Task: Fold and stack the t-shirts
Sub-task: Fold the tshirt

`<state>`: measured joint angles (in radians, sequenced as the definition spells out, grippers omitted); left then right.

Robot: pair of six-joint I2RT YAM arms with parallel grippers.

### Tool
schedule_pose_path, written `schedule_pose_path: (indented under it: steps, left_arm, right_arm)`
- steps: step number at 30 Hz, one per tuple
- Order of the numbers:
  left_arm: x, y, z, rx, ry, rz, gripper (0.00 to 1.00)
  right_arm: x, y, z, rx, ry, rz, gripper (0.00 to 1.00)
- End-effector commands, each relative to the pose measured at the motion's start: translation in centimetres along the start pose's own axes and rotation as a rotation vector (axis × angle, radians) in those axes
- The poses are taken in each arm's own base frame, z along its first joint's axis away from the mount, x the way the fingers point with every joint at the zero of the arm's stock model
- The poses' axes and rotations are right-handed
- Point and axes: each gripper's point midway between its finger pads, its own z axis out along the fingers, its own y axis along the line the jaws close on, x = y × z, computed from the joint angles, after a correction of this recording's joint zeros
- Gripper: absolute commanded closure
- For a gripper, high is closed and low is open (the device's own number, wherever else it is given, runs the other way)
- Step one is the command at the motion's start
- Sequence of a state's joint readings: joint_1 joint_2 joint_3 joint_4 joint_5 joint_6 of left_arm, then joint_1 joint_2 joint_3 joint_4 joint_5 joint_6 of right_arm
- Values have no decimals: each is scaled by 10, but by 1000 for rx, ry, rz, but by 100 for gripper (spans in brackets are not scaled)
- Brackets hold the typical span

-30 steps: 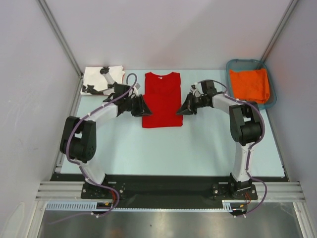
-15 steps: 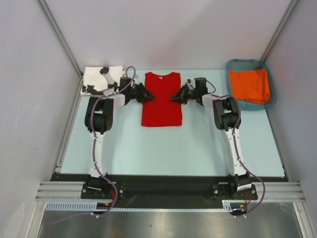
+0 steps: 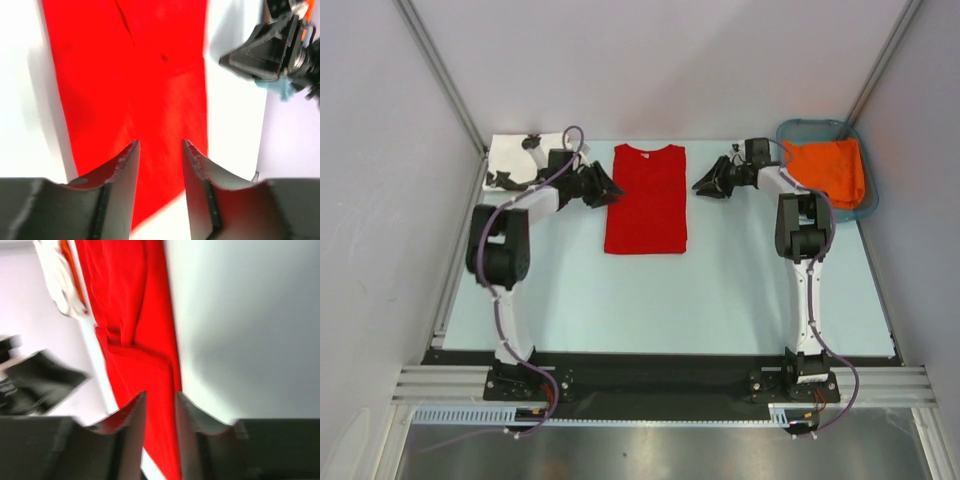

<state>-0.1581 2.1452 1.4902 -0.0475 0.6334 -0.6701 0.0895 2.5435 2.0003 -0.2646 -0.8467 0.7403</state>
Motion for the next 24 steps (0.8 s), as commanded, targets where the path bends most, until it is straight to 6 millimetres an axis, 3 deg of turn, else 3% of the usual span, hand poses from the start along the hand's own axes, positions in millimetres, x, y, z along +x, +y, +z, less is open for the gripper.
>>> schedule_pose_path:
  steps: [1,2,3,4,5,6,7,8,9,10,11,12,13,14,16,20,21,22,24]
  left_arm:
    - [-13,-56,-82,-12,-174,144,50]
    - [-5,-57,-91,-21,-186,131,47]
    - [2,-60,-102,-21,-202,119,46]
    - [22,-58,-115,-25,-210,77,46]
    - [27,-55,-124,-45,-242,55,44]
    - [35,-53,-129,-51,-264,-11,44]
    - [58,-34,-128,-81,-253,-70,43]
    - [58,-40,-144,-78,-325,-92,43]
    - [61,-41,-148,-60,-361,-124,39]
    - [83,-30,-147,-63,-358,-217,37]
    - [85,-37,-155,-35,-402,-234,36]
    - [83,-35,-158,-37,-455,-261,32]
    - [98,-28,-154,-48,-447,-311,31]
    - [102,-26,-152,-45,-454,-328,30]
    - [111,-17,-146,-52,-464,-368,30]
    - [131,7,-128,-71,-447,-492,32]
    - [129,5,-126,-45,-465,-504,34]
    - [136,19,-121,-80,-465,-554,35]
    - [135,24,-116,-79,-477,-579,37]
  right_arm:
    - [33,42,-55,177,38,-209,63]
    - [40,61,-69,201,3,-251,60]
    - [52,63,-76,211,5,-247,59]
    - [79,39,-76,246,44,-185,56]
    - [87,39,-76,237,15,-150,55]
    - [98,64,-89,202,-34,-164,53]
    - [108,66,-90,184,-51,-139,52]
    - [130,47,-86,176,-64,-109,52]
    - [139,66,-91,154,-124,-46,52]
    - [143,78,-88,84,-172,-67,49]
    - [167,54,-85,116,-155,15,49]
    - [170,53,-83,110,-206,82,48]
    - [183,66,-82,78,-218,83,46]
    - [184,73,-81,43,-252,66,46]
    - [197,66,-76,78,-284,60,43]
    - [204,52,-68,68,-329,151,42]
    - [201,45,-68,79,-363,173,41]
    - [206,30,-67,97,-368,201,40]
    - [203,21,-61,92,-387,244,40]
